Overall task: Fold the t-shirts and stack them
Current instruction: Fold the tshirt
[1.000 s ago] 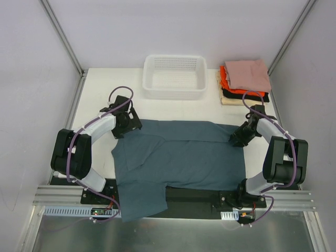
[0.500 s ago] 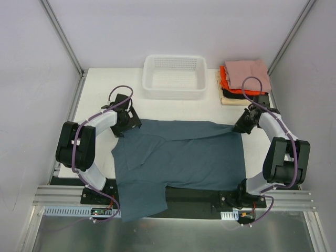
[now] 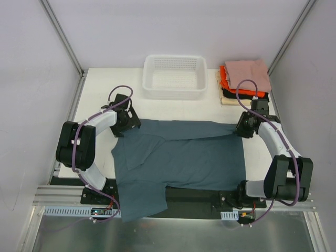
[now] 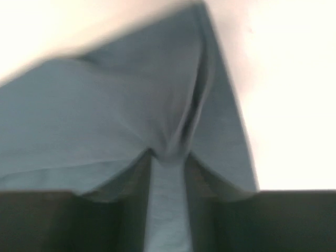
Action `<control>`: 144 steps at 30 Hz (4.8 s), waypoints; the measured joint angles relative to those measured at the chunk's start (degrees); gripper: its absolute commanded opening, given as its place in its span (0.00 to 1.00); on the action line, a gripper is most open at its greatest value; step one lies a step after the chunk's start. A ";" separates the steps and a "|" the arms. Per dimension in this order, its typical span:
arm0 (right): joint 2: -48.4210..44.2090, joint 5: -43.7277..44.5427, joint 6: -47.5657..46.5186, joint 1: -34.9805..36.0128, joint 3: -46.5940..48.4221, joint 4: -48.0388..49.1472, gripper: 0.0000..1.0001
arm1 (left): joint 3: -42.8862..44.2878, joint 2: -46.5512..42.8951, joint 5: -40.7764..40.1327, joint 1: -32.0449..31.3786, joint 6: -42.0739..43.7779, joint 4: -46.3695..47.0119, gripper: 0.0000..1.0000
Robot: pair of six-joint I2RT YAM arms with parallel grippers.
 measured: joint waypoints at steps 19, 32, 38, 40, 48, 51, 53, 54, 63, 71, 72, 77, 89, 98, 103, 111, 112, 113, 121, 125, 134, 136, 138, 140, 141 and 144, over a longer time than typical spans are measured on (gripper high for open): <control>-1.88 3.56 2.51 1.90 2.67 -7.08 0.84 | -0.02 -5.09 0.48 0.74 1.73 -0.13 0.99; 18.69 -5.88 0.20 2.12 7.98 1.49 0.89 | 0.07 -0.94 4.83 0.74 2.99 -0.02 0.99; 25.62 -4.55 -0.35 1.42 13.42 0.31 0.89 | 2.84 2.36 4.55 1.51 3.54 -0.50 0.99; 27.19 -4.04 -1.01 0.85 15.56 0.28 0.89 | 3.54 3.19 4.52 1.88 3.85 -0.57 0.99; 31.63 -1.51 -4.35 0.13 22.51 -1.27 0.89 | 8.46 6.75 4.48 2.60 4.96 -1.46 0.99; 30.93 -1.05 -5.44 0.11 23.58 -1.20 0.89 | 8.59 6.29 4.57 2.62 5.18 -1.75 0.99; 29.24 -0.90 -5.79 0.28 23.41 -1.66 0.89 | 8.31 4.59 4.68 2.56 5.16 -2.19 0.99; 27.76 -0.83 -5.88 0.52 22.91 -1.68 0.89 | 7.48 2.75 4.79 2.45 5.14 -2.25 0.99; 7.02 -3.08 -5.60 6.99 9.94 -0.42 0.97 | -1.11 -21.92 -1.31 -17.03 -1.86 -10.58 0.99; 0.79 -8.04 -5.35 10.38 -0.74 1.44 0.97 | -6.54 -15.80 -3.85 -31.95 -8.11 -18.29 0.84; 0.35 -8.46 -5.35 10.49 -1.14 1.53 0.97 | -6.40 -14.53 -4.13 -32.70 -8.48 -18.43 0.81; -1.36 -8.59 -5.31 10.78 -1.38 2.71 0.97 | -3.48 -8.76 -5.75 -34.27 -10.80 -20.87 0.70; -1.20 -7.69 -5.31 10.86 -1.46 3.06 0.97 | 0.35 -1.25 -12.66 -32.57 -13.99 -24.06 0.32; 0.04 -6.86 -5.33 10.97 -1.46 2.84 0.97 | 1.42 -1.88 -15.89 -29.09 -14.01 -25.20 0.00; 0.17 -6.38 -5.38 11.30 -1.44 2.80 0.97 | 1.53 -1.92 -16.70 -25.64 -12.48 -25.18 0.00; 0.26 -4.68 -6.69 20.94 0.02 2.71 0.97 | 2.89 -1.95 -15.45 -20.39 -6.82 -21.77 0.00; 0.46 -4.50 -6.75 23.12 0.20 3.23 0.96 | 2.97 -1.95 -14.93 -19.39 -5.75 -20.92 0.00; 0.96 -4.48 -6.84 25.94 0.44 4.04 0.93 | 3.04 -1.95 -14.51 -18.29 -4.94 -20.17 0.00; 13.27 -1.36 -5.97 46.07 7.65 10.64 0.89 | 4.44 0.70 -11.34 -12.76 -1.14 -15.80 0.42; 19.45 1.07 -4.74 53.57 12.96 13.73 0.82 | 4.52 0.57 -10.38 -12.26 -0.39 -15.17 0.65; 30.73 6.34 -3.54 60.98 23.26 15.43 0.76 | -0.98 -13.27 -7.39 -4.13 -1.62 -13.60 0.99; 32.72 6.80 -3.52 61.88 24.76 15.52 0.74 | -3.80 -17.40 -6.80 -0.24 -2.51 -13.55 0.99; 35.19 7.50 -3.32 62.84 26.67 15.50 0.68 | -6.12 -19.96 -6.25 3.45 -3.08 -13.73 0.99; 37.83 8.24 -3.15 63.67 28.74 15.39 0.64 | -7.93 -21.09 -5.42 5.75 -3.41 -13.53 0.99; 39.06 8.68 -3.19 64.02 29.77 15.04 0.63 | -8.85 -21.40 -4.42 6.51 -3.52 -13.22 1.00; 41.99 10.51 -3.19 64.85 32.70 13.75 0.53 | -10.82 -21.73 -1.44 8.15 -3.65 -12.46 0.99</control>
